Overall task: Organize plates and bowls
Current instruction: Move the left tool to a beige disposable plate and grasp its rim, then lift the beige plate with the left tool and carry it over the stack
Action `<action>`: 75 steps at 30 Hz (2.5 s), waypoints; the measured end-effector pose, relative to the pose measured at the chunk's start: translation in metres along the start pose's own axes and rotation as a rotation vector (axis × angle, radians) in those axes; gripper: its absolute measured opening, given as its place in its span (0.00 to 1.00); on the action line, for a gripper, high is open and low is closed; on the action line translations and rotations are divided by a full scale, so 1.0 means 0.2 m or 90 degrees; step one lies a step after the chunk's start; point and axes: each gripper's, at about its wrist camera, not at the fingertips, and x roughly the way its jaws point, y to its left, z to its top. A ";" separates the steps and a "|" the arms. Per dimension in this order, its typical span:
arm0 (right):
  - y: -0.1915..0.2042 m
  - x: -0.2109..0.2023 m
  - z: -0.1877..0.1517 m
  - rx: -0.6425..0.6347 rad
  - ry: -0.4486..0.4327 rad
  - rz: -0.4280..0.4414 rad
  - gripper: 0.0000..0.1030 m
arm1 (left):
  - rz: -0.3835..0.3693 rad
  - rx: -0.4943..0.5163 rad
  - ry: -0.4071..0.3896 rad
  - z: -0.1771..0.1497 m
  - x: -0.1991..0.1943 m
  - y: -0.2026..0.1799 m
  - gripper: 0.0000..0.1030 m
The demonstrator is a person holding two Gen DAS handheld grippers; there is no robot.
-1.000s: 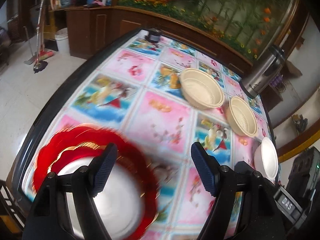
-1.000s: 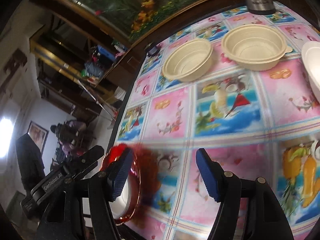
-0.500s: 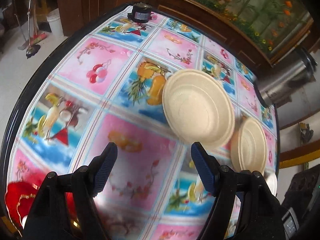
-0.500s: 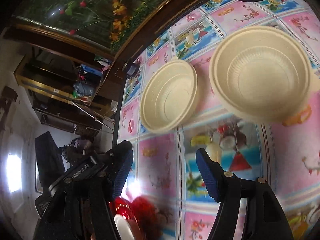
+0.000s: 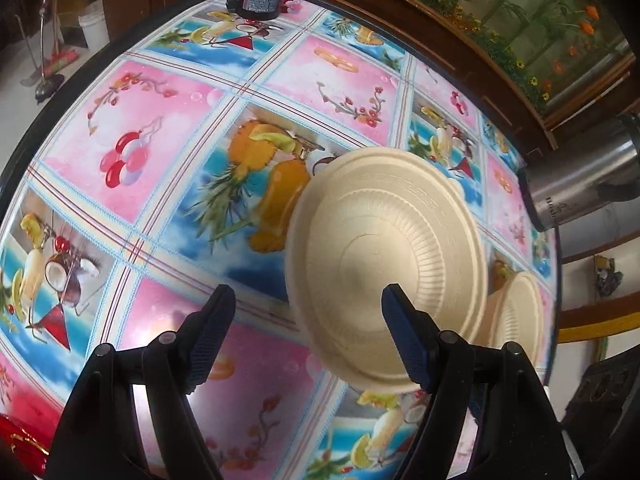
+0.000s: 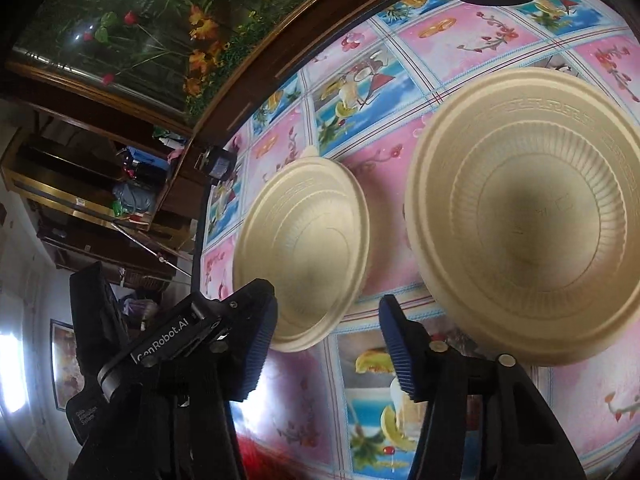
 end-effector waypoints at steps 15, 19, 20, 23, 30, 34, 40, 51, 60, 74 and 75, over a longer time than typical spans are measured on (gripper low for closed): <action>-0.03 0.01 -0.08 -0.030 0.011 -0.023 0.12 | 0.028 0.034 0.022 -0.12 0.01 0.00 0.14; -0.01 -0.07 -0.14 -0.038 0.003 -0.018 0.12 | 0.026 0.038 0.013 -0.19 -0.08 0.00 0.14; -0.01 -0.09 -0.16 -0.042 0.001 -0.017 0.12 | 0.025 0.038 0.011 -0.21 -0.10 0.00 0.14; 0.01 -0.17 -0.23 -0.053 -0.004 -0.014 0.12 | 0.021 0.039 0.000 -0.29 -0.17 0.01 0.14; 0.02 -0.38 -0.44 -0.083 -0.023 -0.018 0.12 | 0.023 0.058 -0.036 -0.53 -0.33 0.01 0.15; 0.00 -0.48 -0.57 -0.100 -0.035 -0.022 0.12 | 0.015 0.073 -0.055 -0.67 -0.41 0.03 0.15; -0.03 -0.62 -0.74 -0.115 -0.047 -0.028 0.13 | 0.004 0.089 -0.079 -0.84 -0.48 0.04 0.15; -0.10 -0.73 -0.98 -0.129 -0.053 -0.020 0.13 | -0.008 0.097 -0.098 -1.08 -0.55 0.13 0.16; -0.07 -0.74 -1.10 -0.150 -0.052 -0.012 0.13 | -0.005 0.088 -0.119 -1.18 -0.60 0.23 0.16; 0.04 -0.69 -1.22 -0.204 -0.041 -0.004 0.13 | -0.001 0.055 -0.160 -1.27 -0.68 0.40 0.17; 0.04 -0.69 -1.23 -0.206 -0.040 -0.003 0.13 | 0.002 0.054 -0.163 -1.27 -0.68 0.41 0.17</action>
